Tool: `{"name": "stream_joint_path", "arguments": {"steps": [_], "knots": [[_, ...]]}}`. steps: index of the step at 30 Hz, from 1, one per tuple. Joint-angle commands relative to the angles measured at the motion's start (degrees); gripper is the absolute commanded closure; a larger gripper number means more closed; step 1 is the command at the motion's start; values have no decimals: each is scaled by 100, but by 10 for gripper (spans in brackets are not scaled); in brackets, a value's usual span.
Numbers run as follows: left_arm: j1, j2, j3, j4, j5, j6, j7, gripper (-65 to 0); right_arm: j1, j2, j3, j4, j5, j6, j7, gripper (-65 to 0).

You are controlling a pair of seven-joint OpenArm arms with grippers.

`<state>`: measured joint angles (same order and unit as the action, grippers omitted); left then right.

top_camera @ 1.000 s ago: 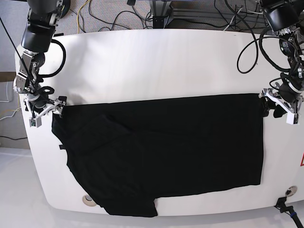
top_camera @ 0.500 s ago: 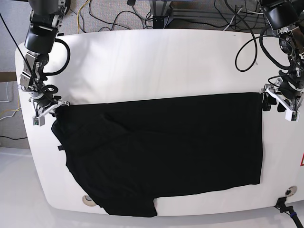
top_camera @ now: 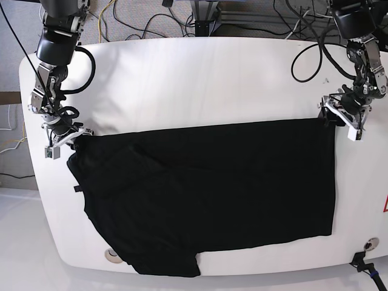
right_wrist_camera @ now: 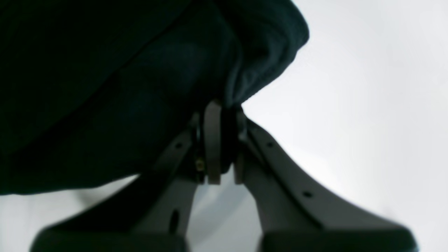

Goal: Fold the T-shirt properly
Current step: 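Regrasp the shirt's edge with both grippers, then pull the shirt edge toward the robot with both grippers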

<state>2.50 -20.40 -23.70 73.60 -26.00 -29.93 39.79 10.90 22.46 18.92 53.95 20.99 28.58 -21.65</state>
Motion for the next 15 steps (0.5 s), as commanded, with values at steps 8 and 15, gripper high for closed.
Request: {"name": "stream_joint_path", "arguments": {"steps": [8,15], "knots": [[-307,-127,265,-358,-51,9,-71,-347,-57,53,3,51,-55,39,-187,0],[-307,-127,300,-367,-51,9,-71,0,-57,36,-6,130,-47,109,-187,0]]}}
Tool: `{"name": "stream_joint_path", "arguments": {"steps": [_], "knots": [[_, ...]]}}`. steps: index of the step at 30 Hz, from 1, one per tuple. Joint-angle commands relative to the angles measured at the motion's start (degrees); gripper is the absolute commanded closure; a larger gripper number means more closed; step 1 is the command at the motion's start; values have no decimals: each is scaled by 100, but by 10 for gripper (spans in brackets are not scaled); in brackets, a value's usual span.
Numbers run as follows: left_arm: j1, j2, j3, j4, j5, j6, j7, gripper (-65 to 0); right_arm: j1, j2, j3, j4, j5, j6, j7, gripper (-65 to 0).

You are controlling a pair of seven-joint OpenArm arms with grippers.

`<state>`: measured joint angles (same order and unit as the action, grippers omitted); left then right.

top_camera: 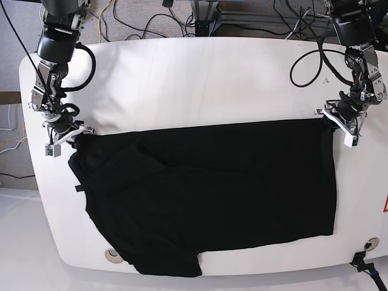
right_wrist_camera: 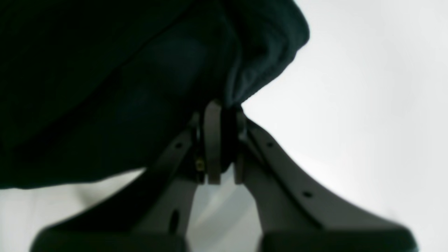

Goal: Fold the T-shirt properly
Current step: 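Pull the shirt edge toward the robot with both grippers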

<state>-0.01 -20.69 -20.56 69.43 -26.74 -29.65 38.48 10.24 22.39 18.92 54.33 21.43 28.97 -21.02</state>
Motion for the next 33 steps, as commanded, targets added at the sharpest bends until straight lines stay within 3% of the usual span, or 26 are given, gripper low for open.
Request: {"name": "stream_joint_path", "arguments": {"steps": [1,5,13,19,29,31,33], "knots": [[-56,-98,-15,59,24,-20,60,0,-9,24,-6,207,-99,149,-276,0],[155,-98,-15,323,24,-20,69,0,-387,16,3,928,-82,237,-540,0],[1641,-133,-182,1791,24,-20,95,0,-1916,-81,47,2809,-82,228,-1094,0],[2652,-248,-630,2433,24,-29,95,0,-3138,-389,952,3767,-134,255,-1094,0],[3337,-573,-709,2793,15,-29,95,0,-4571,-547,1049,4691,-73,255,-1094,0],[3452,-582,-709,2802,15,-134,95,0,-4712,-705,1251,4849,-108,255,-1094,0],[3584,-582,-736,2802,15,-512,95,0,-4826,-837,1392,4937,-117,263,-1094,0]]}}
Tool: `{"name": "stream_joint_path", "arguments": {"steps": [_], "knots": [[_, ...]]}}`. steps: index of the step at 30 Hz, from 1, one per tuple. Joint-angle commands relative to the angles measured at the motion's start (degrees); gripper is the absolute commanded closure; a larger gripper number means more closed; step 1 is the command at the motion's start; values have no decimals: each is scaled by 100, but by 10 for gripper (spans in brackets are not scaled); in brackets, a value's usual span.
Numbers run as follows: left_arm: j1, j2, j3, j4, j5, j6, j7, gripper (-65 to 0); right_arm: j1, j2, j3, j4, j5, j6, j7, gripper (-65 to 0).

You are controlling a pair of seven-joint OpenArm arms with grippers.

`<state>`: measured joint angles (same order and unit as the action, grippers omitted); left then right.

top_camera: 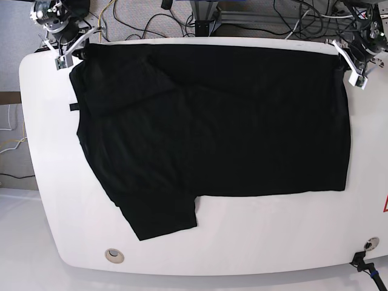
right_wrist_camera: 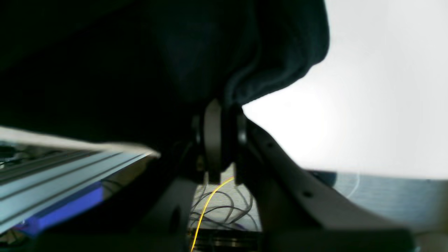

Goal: Fold the T-shirt properly
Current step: 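Pull the shirt edge toward the robot with both grippers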

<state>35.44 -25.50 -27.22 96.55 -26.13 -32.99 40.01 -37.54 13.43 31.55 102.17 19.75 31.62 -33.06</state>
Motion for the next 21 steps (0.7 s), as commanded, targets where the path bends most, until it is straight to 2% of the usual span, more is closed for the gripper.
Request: {"name": "stream_joint_path", "arguments": {"steps": [1,4,10,13,16,21], "knots": [[126,-92,-148,90,-46,-336,-58,0,-66,33,146,161,52,-1,110,0],[258,-48,-350,90,-38,-582,-58,0,-207,15,181,161,69,-1,110,0],[355,-83,-394,90,-38,-608,-58,-1,-154,6,190,152,43,-28,110,0],[355,-83,-535,90,-38,-608,-58,-126,-154,6,181,152,43,-28,110,0],[355,-110,-623,90,-38,-608,-58,-213,-154,6,181,152,43,-36,110,-65],[337,-417,-737,90,-46,-608,-58,-222,-136,50,234,337,43,-36,110,-259]]}}
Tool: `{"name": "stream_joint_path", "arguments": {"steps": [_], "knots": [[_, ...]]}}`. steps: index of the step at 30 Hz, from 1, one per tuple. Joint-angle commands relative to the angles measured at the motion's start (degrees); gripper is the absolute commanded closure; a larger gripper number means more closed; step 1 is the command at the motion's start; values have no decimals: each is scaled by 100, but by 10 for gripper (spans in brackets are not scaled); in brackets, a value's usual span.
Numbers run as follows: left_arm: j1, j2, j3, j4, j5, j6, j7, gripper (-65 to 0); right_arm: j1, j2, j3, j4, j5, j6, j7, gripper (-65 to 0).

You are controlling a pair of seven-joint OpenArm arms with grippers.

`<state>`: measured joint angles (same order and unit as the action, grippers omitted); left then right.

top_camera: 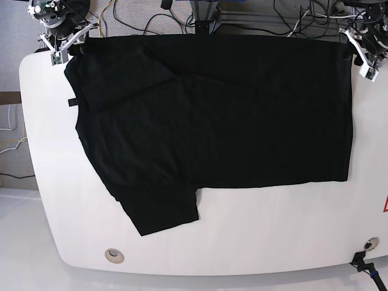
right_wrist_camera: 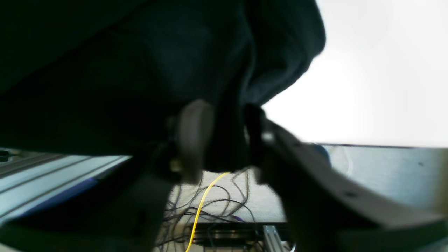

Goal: Fold the T-shirt properly
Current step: 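Pull the shirt edge toward the robot with both grippers, then move both grippers to the shirt's hem and grasp it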

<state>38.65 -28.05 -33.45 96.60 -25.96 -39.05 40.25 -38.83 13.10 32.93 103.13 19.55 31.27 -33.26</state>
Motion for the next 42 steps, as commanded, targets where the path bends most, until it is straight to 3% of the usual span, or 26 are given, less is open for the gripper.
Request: {"name": "stream_joint_path", "arguments": {"steps": [1,4,6,11,19,23,27,37,42], "knots": [[-46,-206,-158,85,-73,-3,-82,-222,54,74,149,381,62,-1,130,-293],[-476,-214,-193,85,-64,-12,-47,-222,177,83,158,619,62,-1,121,-382],[-881,-214,-193,85,-64,-12,67,-222,468,83,167,724,54,-1,-46,-407],[-1962,-170,-141,77,-55,6,278,-222,1355,268,131,636,54,7,-477,-409],[-3632,-153,642,-310,-46,41,401,-222,3369,294,-141,-216,-25,7,-1074,-409],[-4512,-153,914,-1304,-46,481,322,-222,4160,268,-616,-902,-702,34,-1057,-409],[-5206,-197,1152,-2552,-29,542,-135,-222,4749,233,-994,-1606,-940,34,-987,-409],[-6586,-179,1328,-5559,1272,516,-1480,-223,5355,285,-1231,-3188,-949,25,-195,-409],[-7131,-197,1328,-6614,1703,516,-1919,-223,5417,285,-1293,-3381,-949,25,-37,-409]]}}
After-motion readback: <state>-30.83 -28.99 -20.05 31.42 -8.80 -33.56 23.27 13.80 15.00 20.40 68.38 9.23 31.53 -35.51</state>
